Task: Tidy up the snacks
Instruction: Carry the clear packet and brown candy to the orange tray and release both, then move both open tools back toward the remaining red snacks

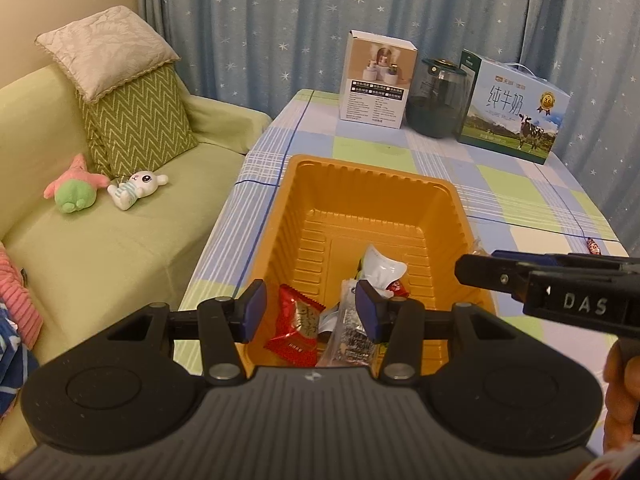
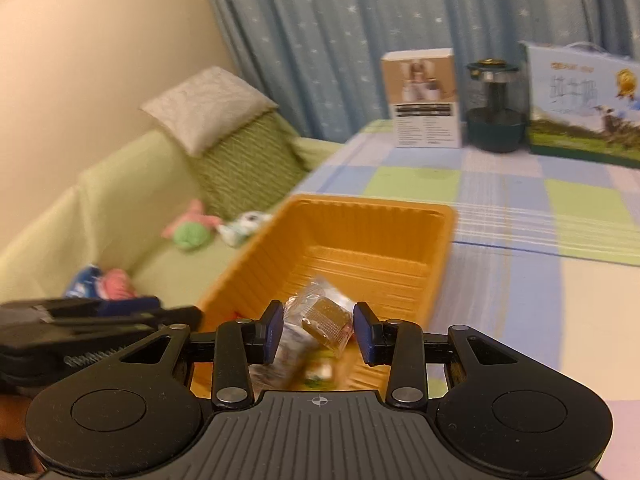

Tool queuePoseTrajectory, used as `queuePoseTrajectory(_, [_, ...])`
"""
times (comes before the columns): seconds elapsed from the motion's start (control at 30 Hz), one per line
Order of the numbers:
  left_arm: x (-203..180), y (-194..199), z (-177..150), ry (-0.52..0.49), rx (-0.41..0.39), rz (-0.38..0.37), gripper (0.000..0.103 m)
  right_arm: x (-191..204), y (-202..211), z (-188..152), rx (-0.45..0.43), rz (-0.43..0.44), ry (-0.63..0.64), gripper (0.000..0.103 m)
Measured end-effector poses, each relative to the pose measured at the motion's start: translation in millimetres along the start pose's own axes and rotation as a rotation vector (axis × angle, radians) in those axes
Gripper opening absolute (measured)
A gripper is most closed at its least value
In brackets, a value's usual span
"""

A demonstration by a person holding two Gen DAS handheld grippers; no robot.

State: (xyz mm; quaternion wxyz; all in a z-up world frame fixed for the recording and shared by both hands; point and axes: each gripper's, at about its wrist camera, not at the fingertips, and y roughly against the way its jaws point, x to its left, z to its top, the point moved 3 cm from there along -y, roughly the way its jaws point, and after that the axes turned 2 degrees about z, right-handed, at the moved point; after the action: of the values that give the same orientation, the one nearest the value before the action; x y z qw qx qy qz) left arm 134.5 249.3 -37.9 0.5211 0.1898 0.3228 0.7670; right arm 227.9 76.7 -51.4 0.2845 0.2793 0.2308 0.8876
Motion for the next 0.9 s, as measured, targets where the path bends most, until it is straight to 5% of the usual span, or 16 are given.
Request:
queuePoseTrajectory(0.03, [1,1,-1,0.002,0.001,0.001,0.045,0,1,0,-0.014,-0.003,-0.009,0.074])
queuePoseTrajectory(0.07, [2,2,-1,0.005,0.000,0.002,0.045,-1,4,1,-0.029,0.001,-0.022,0.076])
queuePoseTrajectory(0.4, [5,27,-7,0.016,-0.022,0.013,0.050,-13,42,-3,-0.046,-0.076,-0.081,0.076])
queuePoseTrajectory(0.9, [-40,96,-11,-0.009,-0.073,-0.031,0.070,-12,138,-22,-0.093,-0.145,-0.146,0.076])
